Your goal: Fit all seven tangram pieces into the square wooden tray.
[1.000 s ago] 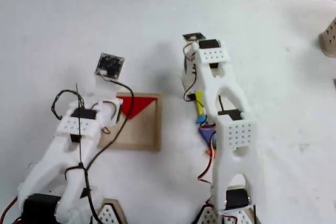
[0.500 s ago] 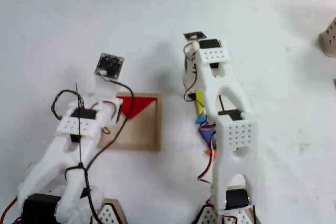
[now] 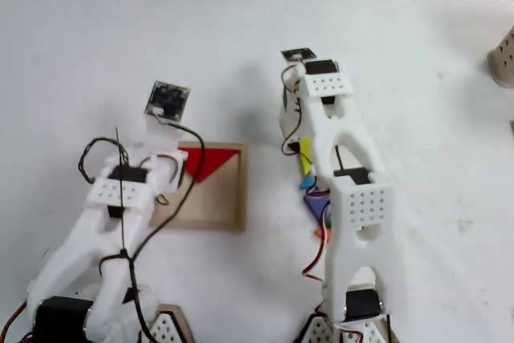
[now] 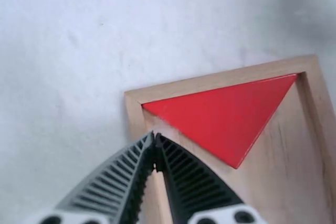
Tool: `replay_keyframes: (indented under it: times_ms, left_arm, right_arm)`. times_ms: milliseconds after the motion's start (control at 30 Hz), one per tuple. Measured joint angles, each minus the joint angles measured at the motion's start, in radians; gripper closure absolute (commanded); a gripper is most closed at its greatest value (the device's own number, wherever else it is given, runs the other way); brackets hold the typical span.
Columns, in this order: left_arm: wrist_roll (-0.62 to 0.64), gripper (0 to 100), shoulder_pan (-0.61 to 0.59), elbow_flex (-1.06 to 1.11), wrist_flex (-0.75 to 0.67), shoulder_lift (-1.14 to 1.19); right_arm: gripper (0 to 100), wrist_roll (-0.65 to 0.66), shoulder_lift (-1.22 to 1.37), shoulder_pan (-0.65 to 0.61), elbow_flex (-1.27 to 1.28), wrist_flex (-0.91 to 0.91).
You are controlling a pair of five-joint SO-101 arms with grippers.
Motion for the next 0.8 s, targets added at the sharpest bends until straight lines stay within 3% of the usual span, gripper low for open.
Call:
replay_keyframes:
  times_ms: [667, 800]
  left_arm:
    - [0.0, 97, -0.017, 0.0, 0.0, 0.0]
    - [0.0, 97, -0.014, 0.0, 0.0, 0.0]
  right_arm:
    - [74.5, 0.0, 0.0, 0.0, 0.0, 0.0]
    - [81.9, 0.0, 0.0, 0.002, 0.0, 0.0]
